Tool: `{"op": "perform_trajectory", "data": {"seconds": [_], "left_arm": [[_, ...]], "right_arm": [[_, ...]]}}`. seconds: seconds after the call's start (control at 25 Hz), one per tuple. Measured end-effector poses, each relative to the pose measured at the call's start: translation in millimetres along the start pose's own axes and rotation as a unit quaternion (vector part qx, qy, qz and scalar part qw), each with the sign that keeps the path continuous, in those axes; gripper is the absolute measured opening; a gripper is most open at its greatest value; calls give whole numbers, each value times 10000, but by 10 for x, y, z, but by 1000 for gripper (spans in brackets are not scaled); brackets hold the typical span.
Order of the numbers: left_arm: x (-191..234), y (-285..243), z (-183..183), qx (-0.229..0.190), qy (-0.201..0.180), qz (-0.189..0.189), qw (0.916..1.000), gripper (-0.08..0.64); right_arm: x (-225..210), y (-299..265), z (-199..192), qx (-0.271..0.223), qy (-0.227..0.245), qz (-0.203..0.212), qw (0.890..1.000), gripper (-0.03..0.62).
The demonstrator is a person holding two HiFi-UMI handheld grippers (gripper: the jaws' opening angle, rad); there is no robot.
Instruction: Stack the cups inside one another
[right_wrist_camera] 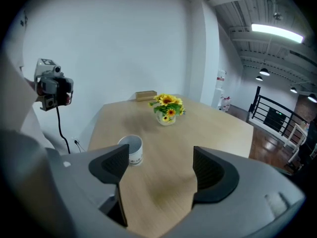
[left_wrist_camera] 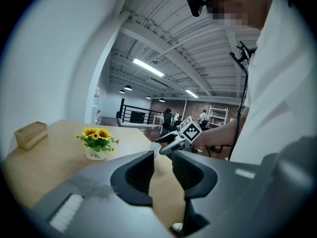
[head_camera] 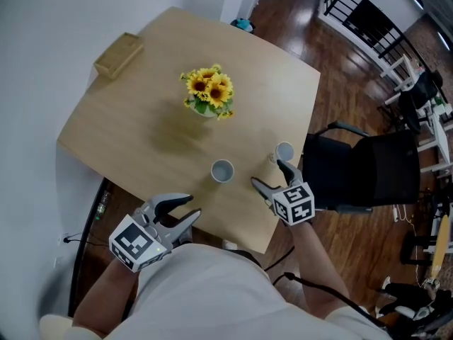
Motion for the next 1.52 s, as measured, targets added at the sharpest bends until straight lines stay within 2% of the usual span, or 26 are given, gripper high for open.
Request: {"op": "perform_trajectory", "data": {"seconds": [0.2,0.32,0.56,0.6,0.64,0.76,0.96,1.08,1.28,1.52], "left_arm": [[14,115,-41,48,-168,-46,9998,164],[43,230,-57,59,-146,23,9999,176],[126,476,-160,188,-70,208,9996,178],[136,511,-181,211,-11,242,9995,178],[149,541,-202,232,40,276,9993,178],[179,571,-199,217,96,270,9994,178],[169,370,-116,98,42,57,9999,178],[130,172,-20,10,-50,-129,9999,178],[54,-54,86,-124,21,-289,9995,178],[-4,-182,76,-107,90,-193,9997,178]], "right_arm": [[571,-396,-44,200,227,552,9980,416],[795,-691,-34,292,322,759,9962,430],[893,-1215,-162,651,306,790,9943,434],[888,-1234,-168,658,304,758,9945,425],[881,-1223,-154,623,297,729,9949,376],[832,-1041,-29,397,203,667,9968,375],[411,-544,151,139,60,306,9994,374],[2,-250,252,17,-30,-43,10000,374],[-682,86,334,-113,-204,-627,9978,374],[-1221,147,284,-163,-370,-905,9951,374]]}}
Point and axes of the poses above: the fingertips, and each gripper's own axes: y backward along the fingers, x to its left, z out of its top, the point moved 4 cm from there along y, backward along the fingers, and after that the axes turned 1 degree about -x, right-handed, at the moved point
